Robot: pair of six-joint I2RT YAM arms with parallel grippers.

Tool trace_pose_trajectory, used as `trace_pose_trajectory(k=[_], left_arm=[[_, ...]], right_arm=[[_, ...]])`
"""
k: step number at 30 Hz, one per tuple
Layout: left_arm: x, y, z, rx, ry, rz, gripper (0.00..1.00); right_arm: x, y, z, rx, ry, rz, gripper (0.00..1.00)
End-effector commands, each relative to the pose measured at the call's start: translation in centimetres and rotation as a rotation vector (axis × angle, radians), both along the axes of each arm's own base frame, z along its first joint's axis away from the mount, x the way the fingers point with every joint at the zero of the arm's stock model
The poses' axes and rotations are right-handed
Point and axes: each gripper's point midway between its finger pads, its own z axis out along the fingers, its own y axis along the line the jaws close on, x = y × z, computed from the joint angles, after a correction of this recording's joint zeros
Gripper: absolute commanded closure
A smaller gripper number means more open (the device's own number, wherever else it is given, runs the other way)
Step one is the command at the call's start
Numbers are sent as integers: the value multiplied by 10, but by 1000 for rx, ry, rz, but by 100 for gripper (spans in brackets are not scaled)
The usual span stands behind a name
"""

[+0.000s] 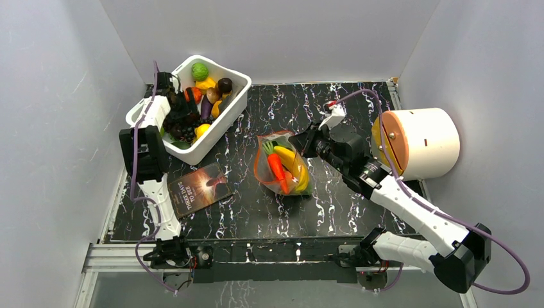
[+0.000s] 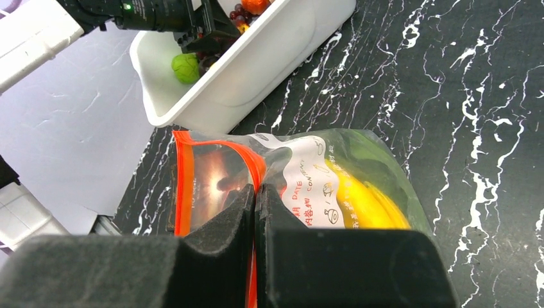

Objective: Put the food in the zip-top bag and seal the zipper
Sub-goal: Pick up the fake fruit from the bin.

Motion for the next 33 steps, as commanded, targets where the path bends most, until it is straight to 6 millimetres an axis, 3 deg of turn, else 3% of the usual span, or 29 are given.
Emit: trace_pose_trajectory(k=[1, 9, 17, 22, 27, 33], left_arm=[[21, 9, 22, 36, -65, 2, 23], [33, 12, -3, 42, -25, -6, 22], [24, 7, -15, 26, 29, -22, 22], [20, 12, -21, 53, 52, -25, 32], [23, 14, -10, 63, 52, -19, 44], [26, 10, 21, 47, -2, -27, 54]], right_arm=[[12, 3, 57, 53, -143, -11, 100], [23, 11, 58, 33, -157, -5, 100], [27, 13, 59, 40, -165, -11, 100], [27, 12, 62, 43, -172, -14, 100], [26, 10, 66, 43, -180, -22, 100], [27, 11, 66, 47, -183, -22, 100]])
